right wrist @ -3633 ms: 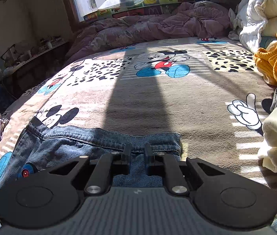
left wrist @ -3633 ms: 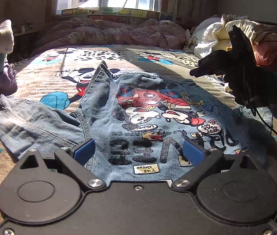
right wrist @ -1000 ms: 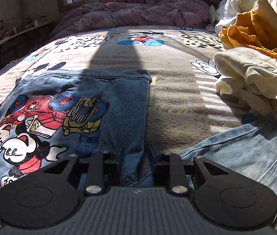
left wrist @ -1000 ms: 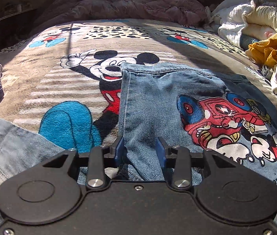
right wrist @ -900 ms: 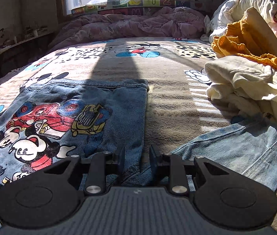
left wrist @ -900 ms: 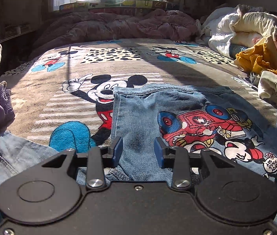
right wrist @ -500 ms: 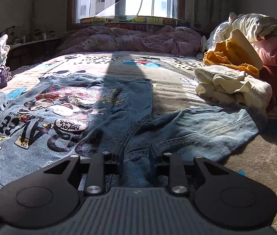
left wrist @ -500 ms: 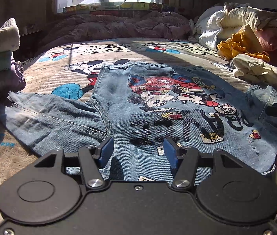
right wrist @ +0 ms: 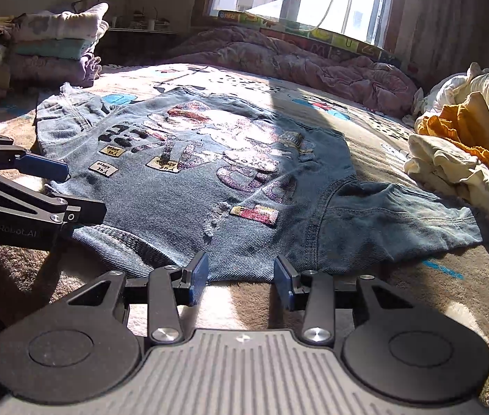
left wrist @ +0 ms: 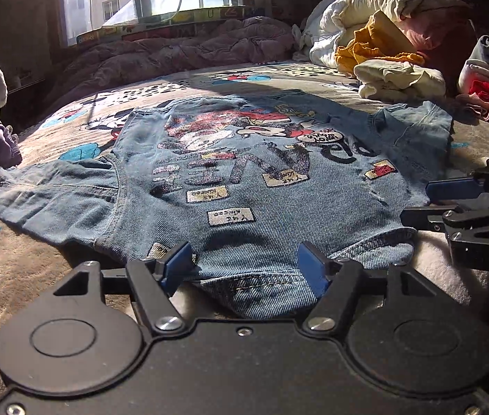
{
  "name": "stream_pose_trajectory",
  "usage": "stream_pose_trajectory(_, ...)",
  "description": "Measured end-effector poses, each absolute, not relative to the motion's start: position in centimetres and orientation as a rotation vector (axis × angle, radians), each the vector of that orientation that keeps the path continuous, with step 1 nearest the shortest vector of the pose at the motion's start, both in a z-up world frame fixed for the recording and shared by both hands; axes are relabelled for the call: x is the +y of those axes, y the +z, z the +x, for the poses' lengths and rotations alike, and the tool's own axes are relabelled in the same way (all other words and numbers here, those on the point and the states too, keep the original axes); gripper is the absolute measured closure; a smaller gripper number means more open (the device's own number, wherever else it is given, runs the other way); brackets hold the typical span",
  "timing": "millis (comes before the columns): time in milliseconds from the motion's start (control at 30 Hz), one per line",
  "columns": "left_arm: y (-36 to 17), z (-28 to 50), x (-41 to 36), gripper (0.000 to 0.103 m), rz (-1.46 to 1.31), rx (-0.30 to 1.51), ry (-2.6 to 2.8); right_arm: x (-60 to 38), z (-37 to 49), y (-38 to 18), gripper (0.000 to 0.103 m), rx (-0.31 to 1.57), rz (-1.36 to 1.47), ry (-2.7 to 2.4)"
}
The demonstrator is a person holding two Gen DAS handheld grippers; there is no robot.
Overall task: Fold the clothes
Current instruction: 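Lay the edge flat and open the left gripper, then move the open left gripper across the jeans to a leg hem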
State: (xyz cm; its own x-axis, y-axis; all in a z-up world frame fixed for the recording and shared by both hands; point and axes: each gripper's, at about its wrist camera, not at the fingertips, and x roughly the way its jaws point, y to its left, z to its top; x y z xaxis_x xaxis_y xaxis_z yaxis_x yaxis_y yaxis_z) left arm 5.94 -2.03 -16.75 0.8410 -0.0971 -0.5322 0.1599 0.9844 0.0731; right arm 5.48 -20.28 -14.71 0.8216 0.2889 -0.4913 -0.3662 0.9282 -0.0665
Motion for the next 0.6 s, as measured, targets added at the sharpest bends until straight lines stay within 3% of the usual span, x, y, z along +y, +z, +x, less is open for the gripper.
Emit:
stream_pose_trajectory(333,-15.3,3.0,-1.2,0.036,0.061,0.415,-0.121,-20.6,3.0,-13.7,0.06,0.411,-0.122,0.38)
stream_pose_trajectory(433,-18.2,4.1,-3.3,0.025,0.179,0.539,-0.171,-18.0,3.3,-15.1,0.051,0.469,-0.237,0.438)
stream_pose_trajectory(500,-18.8,3.9,-3.4,0.014,0.21,0.494,-0.157,-17.2,3.7,-16.7,0.051,0.544,-0.269,0.448)
stream_pose_trajectory(600,-18.3,4.4,-2.3,0.012,0.145,0.53,-0.174,-18.6,3.7,-15.8,0.051,0.555,-0.167,0.448)
